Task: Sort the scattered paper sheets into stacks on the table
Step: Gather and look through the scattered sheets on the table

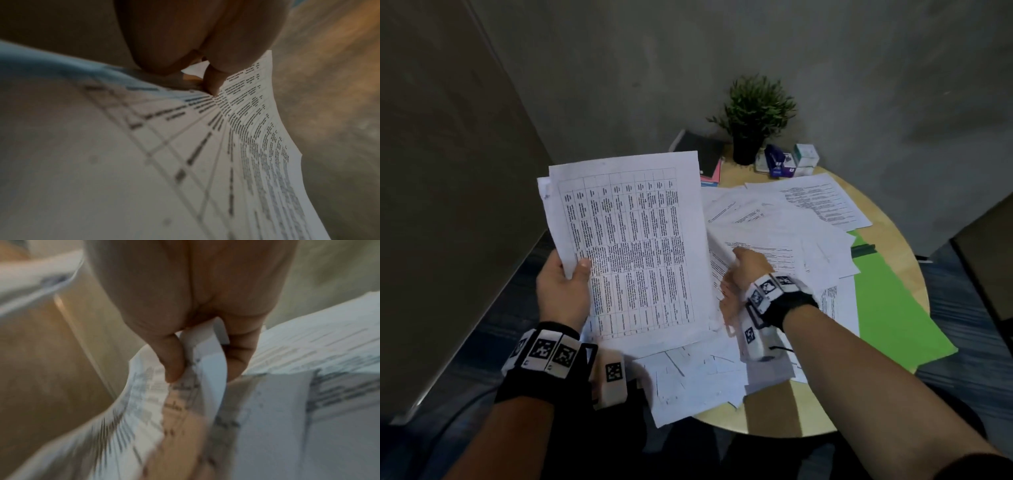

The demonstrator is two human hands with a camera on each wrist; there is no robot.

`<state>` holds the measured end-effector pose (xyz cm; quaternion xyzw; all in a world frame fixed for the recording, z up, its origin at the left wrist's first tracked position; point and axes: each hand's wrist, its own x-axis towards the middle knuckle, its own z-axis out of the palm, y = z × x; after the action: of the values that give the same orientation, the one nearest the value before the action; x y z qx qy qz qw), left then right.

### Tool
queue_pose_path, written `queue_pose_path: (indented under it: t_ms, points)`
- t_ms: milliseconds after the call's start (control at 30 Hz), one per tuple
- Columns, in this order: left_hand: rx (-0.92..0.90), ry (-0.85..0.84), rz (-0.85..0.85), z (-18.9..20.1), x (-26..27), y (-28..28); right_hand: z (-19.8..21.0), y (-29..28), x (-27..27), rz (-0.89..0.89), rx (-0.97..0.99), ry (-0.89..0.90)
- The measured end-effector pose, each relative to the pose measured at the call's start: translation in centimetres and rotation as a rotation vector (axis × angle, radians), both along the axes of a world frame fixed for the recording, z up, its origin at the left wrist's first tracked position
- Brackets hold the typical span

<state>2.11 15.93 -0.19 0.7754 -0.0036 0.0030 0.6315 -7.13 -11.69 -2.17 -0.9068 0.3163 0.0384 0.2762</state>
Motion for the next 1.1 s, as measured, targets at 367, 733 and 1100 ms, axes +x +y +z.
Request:
queue_pose_path:
  t_ms: [367,733,1100]
  points:
    - [-0.12,0.174,-0.273,0.3,-1.9,-5.0,7.6,-1.3,-7.5,-0.159,0.867,-0.694]
    - [-0.098,0.065,-0.155,1.3,-1.7,-2.8,3.4,-1.1,-5.0,-0.129,0.784,-0.415]
    - [-0.02,-0.014,-0.023,0.9,-0.5,0.0,-1.1,1.4,0.0,-0.056,-0.193,0.341]
